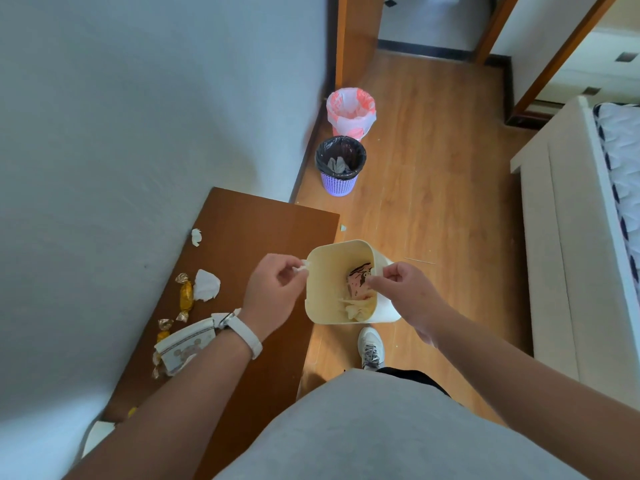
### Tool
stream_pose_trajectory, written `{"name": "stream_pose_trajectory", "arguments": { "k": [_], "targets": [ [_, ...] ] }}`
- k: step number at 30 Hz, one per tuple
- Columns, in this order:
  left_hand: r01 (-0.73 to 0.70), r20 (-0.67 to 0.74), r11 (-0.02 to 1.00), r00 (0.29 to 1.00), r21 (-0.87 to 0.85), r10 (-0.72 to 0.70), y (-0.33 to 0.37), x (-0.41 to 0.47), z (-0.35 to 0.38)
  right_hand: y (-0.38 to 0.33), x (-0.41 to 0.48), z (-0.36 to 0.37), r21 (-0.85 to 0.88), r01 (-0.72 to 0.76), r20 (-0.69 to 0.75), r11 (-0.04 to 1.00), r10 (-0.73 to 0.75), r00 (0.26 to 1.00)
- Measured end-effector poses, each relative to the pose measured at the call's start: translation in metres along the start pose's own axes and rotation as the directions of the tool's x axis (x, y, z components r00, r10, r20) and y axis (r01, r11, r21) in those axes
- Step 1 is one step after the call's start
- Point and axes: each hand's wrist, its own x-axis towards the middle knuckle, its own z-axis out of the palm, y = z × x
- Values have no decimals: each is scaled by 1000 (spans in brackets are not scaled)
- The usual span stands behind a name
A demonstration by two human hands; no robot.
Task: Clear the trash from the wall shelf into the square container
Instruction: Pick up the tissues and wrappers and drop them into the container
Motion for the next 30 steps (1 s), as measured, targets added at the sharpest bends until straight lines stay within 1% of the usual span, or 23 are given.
{"name": "stream_pose_trajectory", "arguments": {
  "k": [2, 4, 5, 7, 10, 13, 16, 17, 19, 21, 23, 24, 26, 28, 30],
  "targets": [
    [-162, 113, 984, 982, 78, 153, 10, -7, 5, 2, -3, 1, -14, 11, -7, 1000, -11, 1000],
    [-328, 153, 923, 941, 200, 302, 13, -14, 10, 3, -6, 1, -10, 16, -9, 1000, -16, 1000],
    [-381, 159, 892, 923, 243, 351, 14, -17, 12, 4, -8, 0, -5, 16, -10, 1000, -16, 1000],
    [-426, 181, 859, 903, 285, 389, 16, -21, 14, 6, -10, -1, 3, 15, -16, 1000, -15, 1000],
    [-455, 207, 827, 890, 329, 407, 16, -27, 13, 8, -14, -4, 14, 16, -24, 1000, -15, 1000],
    [-431, 153, 832, 902, 350, 404, 10, -30, 9, 8, -17, -6, 19, 13, -30, 1000, -13, 999],
    [-317, 56, 879, 946, 356, 319, -4, -32, 1, 8, -20, -7, 14, 6, -46, 1000, -5, 999],
    [-253, 26, 901, 965, 353, 261, -12, -33, -2, 8, -19, -7, 19, 4, -46, 1000, -3, 999],
    [-89, -8, 926, 995, 366, 99, -31, -36, -7, 9, -18, -8, 20, 5, -39, 1000, -4, 999],
    [89, -13, 903, 996, 421, -92, -53, -39, -12, 9, -17, -7, 7, 2, -30, 1000, -2, 1000],
    [246, -15, 844, 962, 477, -272, -71, -41, -17, 9, -14, -4, -10, 3, -25, 1000, -4, 1000],
    [303, -19, 811, 940, 501, -340, -79, -42, -19, 8, -14, -2, -15, 3, -21, 1000, -3, 1000],
    [356, -29, 749, 911, 559, -411, -89, -46, -22, 5, -12, 3, -19, 6, -7, 1000, -6, 1000],
    [353, -30, 699, 903, 622, -429, -97, -50, -23, 1, -11, 8, -19, 15, 11, 1000, -15, 1000],
    [345, -20, 676, 898, 651, -439, -103, -52, -23, -2, -11, 13, -31, 16, 21, 999, -15, 1000]
  ]
}}
